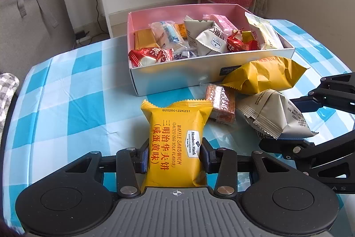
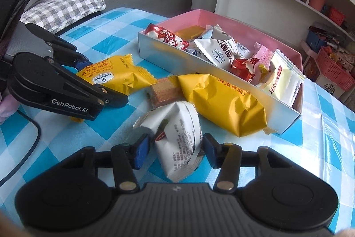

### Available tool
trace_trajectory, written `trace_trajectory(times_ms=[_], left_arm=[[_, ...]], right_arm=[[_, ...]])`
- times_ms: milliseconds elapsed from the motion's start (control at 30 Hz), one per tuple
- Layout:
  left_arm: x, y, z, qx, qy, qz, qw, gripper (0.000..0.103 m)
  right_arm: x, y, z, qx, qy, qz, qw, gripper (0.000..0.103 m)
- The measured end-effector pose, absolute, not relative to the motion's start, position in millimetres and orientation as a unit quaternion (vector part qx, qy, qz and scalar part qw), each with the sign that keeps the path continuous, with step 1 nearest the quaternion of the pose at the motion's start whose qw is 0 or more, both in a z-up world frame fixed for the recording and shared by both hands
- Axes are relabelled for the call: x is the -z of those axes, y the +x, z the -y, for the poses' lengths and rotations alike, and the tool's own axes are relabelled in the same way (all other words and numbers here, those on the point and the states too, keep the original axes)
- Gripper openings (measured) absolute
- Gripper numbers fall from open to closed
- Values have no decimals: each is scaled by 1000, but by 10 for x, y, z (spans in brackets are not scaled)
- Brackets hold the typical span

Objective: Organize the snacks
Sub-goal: 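Grasp the yellow waffle pack with left gripper while right gripper grasps the white pack, then carry both packs over the pink box and open both grippers inside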

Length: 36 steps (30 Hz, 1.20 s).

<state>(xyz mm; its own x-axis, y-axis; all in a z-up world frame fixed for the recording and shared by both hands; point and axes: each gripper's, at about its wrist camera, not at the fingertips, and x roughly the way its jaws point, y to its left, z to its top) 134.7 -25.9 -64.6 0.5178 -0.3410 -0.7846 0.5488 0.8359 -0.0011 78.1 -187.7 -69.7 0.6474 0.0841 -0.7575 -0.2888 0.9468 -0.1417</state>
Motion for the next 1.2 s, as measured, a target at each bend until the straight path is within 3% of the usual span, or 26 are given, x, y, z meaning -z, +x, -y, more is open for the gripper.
trace_trajectory(times_ms=[567,933,1200], left_arm=[[291,1252,84,239,61,-431,868,39],[-34,1312,-72,222,-16,-412,884,39],[-182,1473,74,216,-7,-387,896,39]], right_arm=[[459,743,1982,-91,-46,-440,892,44],[118,671,2120,-72,0,-408,910,44],[-48,842,2363,-28,39,-377,925,44]])
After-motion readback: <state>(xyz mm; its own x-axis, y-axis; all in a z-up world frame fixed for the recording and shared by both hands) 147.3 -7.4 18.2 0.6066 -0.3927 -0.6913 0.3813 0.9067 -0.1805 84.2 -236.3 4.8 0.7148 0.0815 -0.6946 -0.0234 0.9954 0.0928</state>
